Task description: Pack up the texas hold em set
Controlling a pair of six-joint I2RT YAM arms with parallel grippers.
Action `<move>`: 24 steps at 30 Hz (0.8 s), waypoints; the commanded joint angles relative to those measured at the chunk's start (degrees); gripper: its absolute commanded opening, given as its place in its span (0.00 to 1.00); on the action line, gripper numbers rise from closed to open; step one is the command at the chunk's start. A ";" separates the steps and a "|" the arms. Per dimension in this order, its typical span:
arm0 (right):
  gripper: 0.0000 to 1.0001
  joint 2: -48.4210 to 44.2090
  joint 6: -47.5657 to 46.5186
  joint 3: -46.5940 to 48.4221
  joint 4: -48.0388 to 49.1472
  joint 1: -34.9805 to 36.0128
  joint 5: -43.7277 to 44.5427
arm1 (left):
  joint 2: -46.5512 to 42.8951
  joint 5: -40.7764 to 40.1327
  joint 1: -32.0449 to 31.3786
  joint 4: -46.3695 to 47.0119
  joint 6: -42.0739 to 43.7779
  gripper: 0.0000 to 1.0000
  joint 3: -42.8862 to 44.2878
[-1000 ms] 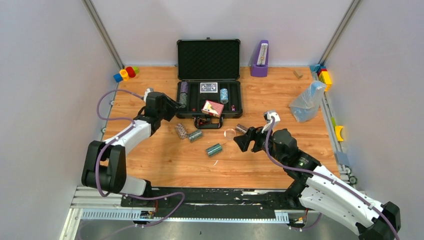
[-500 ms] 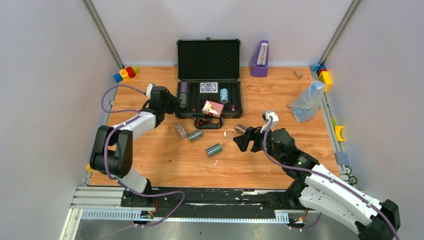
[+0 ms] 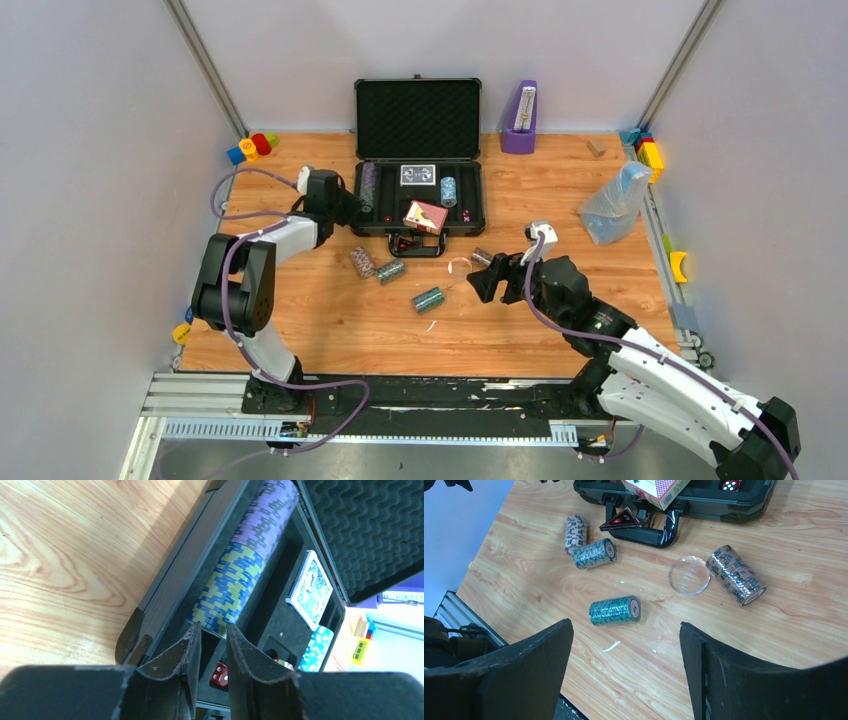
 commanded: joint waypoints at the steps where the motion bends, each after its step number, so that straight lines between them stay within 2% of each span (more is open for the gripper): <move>1: 0.79 0.00 -0.94 0.14 2.21 -0.08 1.52 | 2.60 -1.19 0.01 4.34 -0.14 0.30 3.51; 7: 0.79 -0.33 -1.39 0.24 1.48 -0.13 2.67 | 2.57 0.05 0.00 5.72 1.42 0.28 3.73; 14: 0.82 1.06 -1.27 0.75 0.38 -0.06 5.62 | -5.14 -0.46 0.01 1.64 8.71 0.44 0.94; 17: 0.86 3.39 -2.76 1.93 -0.54 -0.08 6.23 | -10.44 1.51 -0.01 -1.72 15.17 0.56 0.11; 19: 0.89 4.98 -5.06 2.70 -0.67 -0.06 5.63 | -13.27 5.65 0.03 -4.46 21.53 0.65 -0.23; 20: 0.90 5.73 -5.49 2.92 -0.88 -0.12 5.74 | -14.06 9.83 0.02 -5.88 26.14 0.74 -0.43; 21: 0.90 6.41 -5.83 2.95 -0.87 -0.04 5.46 | -15.73 12.15 -0.03 -7.11 30.19 0.78 -1.01; 22: 0.90 7.19 -6.08 2.88 -0.68 -0.08 4.71 | -16.52 16.11 -0.35 -8.08 31.73 0.87 -1.52; 24: 0.90 8.82 -5.95 2.95 -0.62 -0.08 2.71 | -19.48 18.14 -2.18 -10.19 35.71 0.98 -4.43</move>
